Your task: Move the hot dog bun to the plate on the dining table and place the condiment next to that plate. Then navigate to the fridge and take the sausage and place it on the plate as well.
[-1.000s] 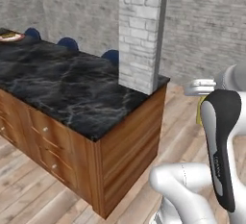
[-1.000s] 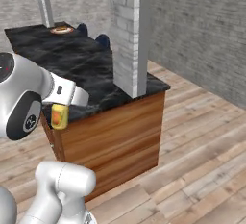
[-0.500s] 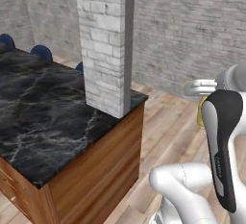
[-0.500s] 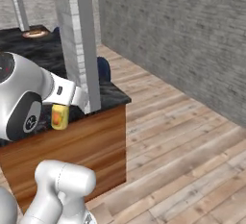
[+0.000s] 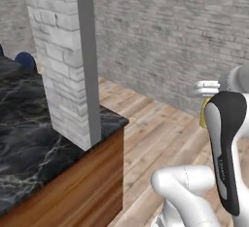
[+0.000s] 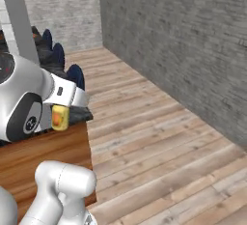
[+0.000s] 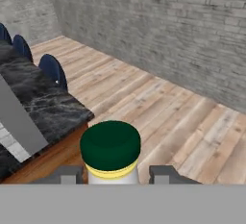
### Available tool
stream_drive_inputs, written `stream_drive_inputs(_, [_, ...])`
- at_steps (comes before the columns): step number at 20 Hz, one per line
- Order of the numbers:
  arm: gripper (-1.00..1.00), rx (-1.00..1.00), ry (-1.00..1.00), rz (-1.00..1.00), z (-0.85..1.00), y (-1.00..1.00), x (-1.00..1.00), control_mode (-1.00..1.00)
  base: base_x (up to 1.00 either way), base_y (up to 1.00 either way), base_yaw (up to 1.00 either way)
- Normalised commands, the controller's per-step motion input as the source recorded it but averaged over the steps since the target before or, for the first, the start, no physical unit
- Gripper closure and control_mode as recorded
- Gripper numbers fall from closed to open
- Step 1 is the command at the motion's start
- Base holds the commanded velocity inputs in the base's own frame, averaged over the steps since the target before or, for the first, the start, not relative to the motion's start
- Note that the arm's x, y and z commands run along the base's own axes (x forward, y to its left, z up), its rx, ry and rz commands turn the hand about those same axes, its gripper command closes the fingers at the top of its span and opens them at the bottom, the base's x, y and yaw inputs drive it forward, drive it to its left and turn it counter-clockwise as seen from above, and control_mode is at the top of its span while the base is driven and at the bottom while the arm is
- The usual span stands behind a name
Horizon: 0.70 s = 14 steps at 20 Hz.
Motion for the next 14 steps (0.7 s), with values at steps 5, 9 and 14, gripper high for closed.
stream_drive_inputs(5, [1.00, 0.00, 0.00, 0.00, 0.00, 0.00, 0.00, 1.00, 1.00, -0.71, 0.33])
stream_drive_inputs(9, [1.00, 0.00, 0.00, 0.00, 0.00, 0.00, 0.00, 1.00, 1.00, -0.57, 0.43])
stream_drive_inputs(14, [1.00, 0.00, 0.00, 0.00, 0.00, 0.00, 0.00, 1.00, 1.00, -0.51, 0.46])
